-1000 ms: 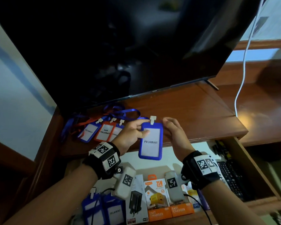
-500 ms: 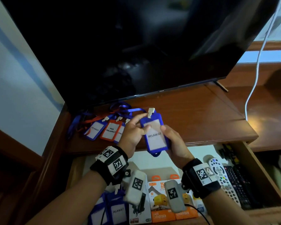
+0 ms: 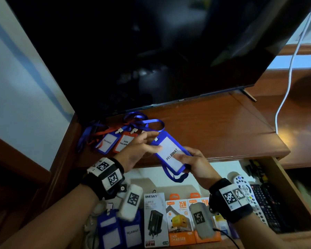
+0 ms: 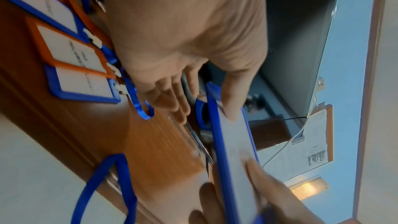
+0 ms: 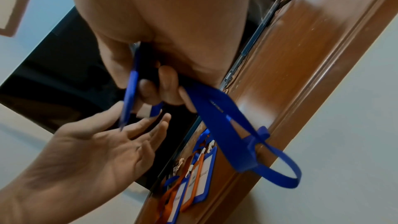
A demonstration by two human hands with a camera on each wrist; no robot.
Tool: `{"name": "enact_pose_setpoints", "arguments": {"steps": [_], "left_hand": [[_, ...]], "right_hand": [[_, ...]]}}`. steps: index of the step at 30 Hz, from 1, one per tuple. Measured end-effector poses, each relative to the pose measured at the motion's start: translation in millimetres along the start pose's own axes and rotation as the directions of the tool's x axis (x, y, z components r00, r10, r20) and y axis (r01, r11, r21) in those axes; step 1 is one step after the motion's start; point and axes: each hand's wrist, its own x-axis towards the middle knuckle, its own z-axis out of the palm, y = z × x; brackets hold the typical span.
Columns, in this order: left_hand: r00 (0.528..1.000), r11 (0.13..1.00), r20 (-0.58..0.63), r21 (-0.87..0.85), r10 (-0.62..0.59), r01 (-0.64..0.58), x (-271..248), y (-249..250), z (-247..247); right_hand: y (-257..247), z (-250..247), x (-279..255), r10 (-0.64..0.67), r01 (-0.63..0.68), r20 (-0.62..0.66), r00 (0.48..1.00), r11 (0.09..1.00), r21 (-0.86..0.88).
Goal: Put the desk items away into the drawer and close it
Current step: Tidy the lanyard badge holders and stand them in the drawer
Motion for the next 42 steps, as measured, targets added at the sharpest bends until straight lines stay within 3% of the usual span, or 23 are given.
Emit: {"name": "enact_pose_setpoints", "arguments": {"steps": [2,4,7,12,20,23,29,35,38,42], "left_hand": [[0.989,0.999,0.144,0.033,-0.025,0.021,-3.7,6.5,-9.6],[0.977,0.997,0.208,0.069,-0.036,0.022,-5.5,10.4,-17.4],[0.983,0.990,0.174,0.139,-0.054,0.030,-4.5,8.5,-25.7],[0.997,0.933,0.076,0.354,0.035,-0.060,-7.1,-0.8,-20.7],[0.966,0.859,0.226,0.512,-0.124,-0.009,-18.5,0.1,-14.9],[0.981,0.871,0.176,0.491,-0.087,-0.011,-17.1,-3.3,-16.2],[0.999,0.976,0.001,0.211,0.054,-0.053,-16.9,-5.5,-16.6],[0.953,0.983,-0.241,0.056,0.184,-0.176,-16.1,-4.5,-14.2],[0.933,0.981,-0.307,0.088,0.189,-0.170,-14.7,-6.5,-12.3],[0.923,0.920,-0.278,0.361,0.264,-0.154,-15.2,-17.9,-6.3]], "right_hand": [[-2.3,-1.5,0.2,0.053,-0.052,0.017,0.998,0.998,-0.046],[-5.5,-3.1,1.2,0.079,-0.075,0.036,0.996,0.992,-0.102],[-7.0,-5.5,2.1,0.096,-0.087,0.054,0.994,0.984,-0.156],[-2.9,-5.7,2.4,0.092,-0.084,0.031,0.995,0.979,-0.184],[1.8,1.1,-3.3,0.131,-0.124,0.022,0.991,0.972,-0.200],[4.7,4.0,-2.4,0.087,-0.092,-0.042,0.995,0.986,-0.138],[3.2,5.4,-11.5,0.042,-0.040,-0.036,0.999,0.999,0.034],[-0.7,14.5,-15.2,-0.008,0.009,0.010,1.000,0.998,-0.056],[-6.9,25.0,-17.6,-0.015,0.023,0.052,0.999,0.988,-0.154],[-18.1,40.3,-18.2,-0.021,0.047,0.098,0.995,0.961,-0.272]]}}
